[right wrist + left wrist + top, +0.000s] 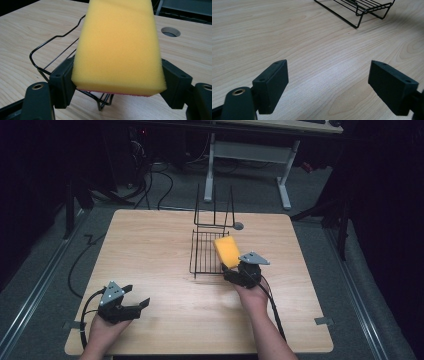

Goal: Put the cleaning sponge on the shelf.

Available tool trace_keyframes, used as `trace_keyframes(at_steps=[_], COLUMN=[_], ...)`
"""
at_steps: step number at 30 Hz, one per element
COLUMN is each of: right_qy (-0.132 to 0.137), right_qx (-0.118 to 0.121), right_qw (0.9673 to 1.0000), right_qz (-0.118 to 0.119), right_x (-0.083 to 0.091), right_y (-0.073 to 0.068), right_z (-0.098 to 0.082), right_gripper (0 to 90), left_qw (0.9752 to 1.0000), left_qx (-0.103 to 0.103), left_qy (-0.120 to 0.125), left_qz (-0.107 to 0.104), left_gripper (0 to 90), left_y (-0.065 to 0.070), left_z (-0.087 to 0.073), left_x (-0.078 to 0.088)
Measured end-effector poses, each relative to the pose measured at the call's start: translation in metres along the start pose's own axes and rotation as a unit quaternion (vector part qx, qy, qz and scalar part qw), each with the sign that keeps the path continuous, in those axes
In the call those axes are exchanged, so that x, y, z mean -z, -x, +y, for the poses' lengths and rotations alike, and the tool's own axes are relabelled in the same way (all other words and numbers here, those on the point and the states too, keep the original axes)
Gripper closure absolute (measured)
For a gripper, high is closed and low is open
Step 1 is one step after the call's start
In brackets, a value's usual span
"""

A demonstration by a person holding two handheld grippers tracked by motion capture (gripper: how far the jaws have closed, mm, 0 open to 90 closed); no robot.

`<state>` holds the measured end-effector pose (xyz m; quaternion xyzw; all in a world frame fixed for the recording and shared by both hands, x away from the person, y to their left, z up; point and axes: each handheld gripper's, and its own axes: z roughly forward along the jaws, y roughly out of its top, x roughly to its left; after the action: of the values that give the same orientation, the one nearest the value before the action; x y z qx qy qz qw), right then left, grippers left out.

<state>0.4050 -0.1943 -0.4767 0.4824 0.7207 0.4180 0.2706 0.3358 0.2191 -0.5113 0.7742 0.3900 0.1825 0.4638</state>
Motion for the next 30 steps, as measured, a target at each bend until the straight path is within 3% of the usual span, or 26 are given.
trace_keyframes(at_steps=[30], right_qy=[-0.016], right_qx=[0.014], right_qw=[0.9994], right_qz=[0.027], right_x=[-0.048], right_y=[-0.033], right_z=[0.023], right_gripper=[25.7], left_qw=[1.0000], left_qx=[-0.003], left_qy=[0.002], left_qz=[-0.005], left_gripper=[17.2], left_y=[-0.001], left_z=[0.001], left_x=[0.000])
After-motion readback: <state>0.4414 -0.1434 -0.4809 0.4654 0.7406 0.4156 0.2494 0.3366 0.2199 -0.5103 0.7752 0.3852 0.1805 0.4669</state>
